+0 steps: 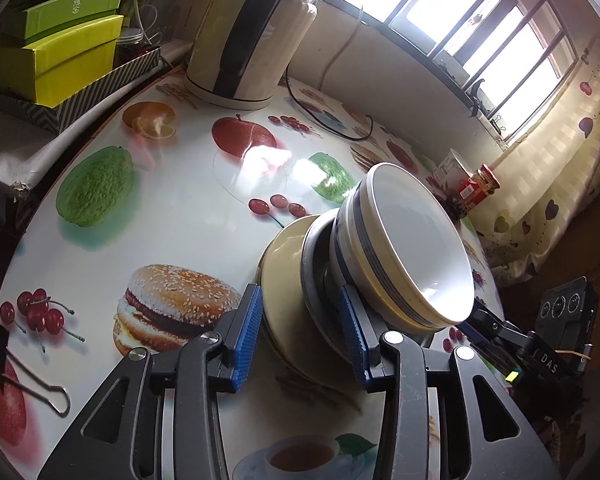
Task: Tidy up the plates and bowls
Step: 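Open both tools and pull them back from the stacked dishes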
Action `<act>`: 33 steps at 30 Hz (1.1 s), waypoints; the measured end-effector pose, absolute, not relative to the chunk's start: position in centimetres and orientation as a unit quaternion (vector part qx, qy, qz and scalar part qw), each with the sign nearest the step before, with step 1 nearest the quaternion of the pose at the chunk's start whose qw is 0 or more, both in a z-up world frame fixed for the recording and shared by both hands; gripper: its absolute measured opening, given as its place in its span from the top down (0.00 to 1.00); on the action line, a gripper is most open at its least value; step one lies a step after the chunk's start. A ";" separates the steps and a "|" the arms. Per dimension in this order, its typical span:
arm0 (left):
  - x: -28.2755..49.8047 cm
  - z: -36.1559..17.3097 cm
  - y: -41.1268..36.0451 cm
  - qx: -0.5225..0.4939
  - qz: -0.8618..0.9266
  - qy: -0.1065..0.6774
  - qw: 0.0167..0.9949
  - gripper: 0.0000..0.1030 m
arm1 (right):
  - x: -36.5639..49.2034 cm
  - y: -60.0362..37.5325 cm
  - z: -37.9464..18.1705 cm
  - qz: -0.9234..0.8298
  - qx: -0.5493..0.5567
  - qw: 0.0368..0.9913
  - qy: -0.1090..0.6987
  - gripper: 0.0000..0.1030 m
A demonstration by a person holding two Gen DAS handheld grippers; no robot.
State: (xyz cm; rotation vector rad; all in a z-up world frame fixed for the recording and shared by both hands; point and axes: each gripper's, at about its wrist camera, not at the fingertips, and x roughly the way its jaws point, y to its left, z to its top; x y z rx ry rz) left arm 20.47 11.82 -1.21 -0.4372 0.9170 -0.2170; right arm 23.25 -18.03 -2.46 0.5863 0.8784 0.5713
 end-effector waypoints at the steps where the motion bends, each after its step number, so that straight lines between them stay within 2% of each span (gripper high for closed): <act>1: 20.2 -1.1 11.7 -0.206 -0.102 0.437 0.869 0.55 | 23.0 -18.0 -2.3 0.266 0.273 0.827 0.412 0.59; 13: 15.9 0.2 10.3 -0.157 -0.075 0.423 0.889 0.54 | 19.3 -18.2 -0.9 0.249 0.240 0.849 0.400 0.54; 23: 12.4 -1.4 8.8 -0.113 -0.048 0.429 0.895 0.54 | 15.6 -17.5 0.0 0.237 0.192 0.869 0.390 0.48; 29: 10.5 -2.3 6.8 -0.051 -0.024 0.424 0.904 0.54 | 13.8 -16.6 -0.7 0.219 0.152 0.878 0.397 0.42; 33: 9.9 -2.8 6.1 -0.047 -0.029 0.429 0.902 0.54 | 13.0 -16.1 -1.2 0.199 0.125 0.885 0.401 0.34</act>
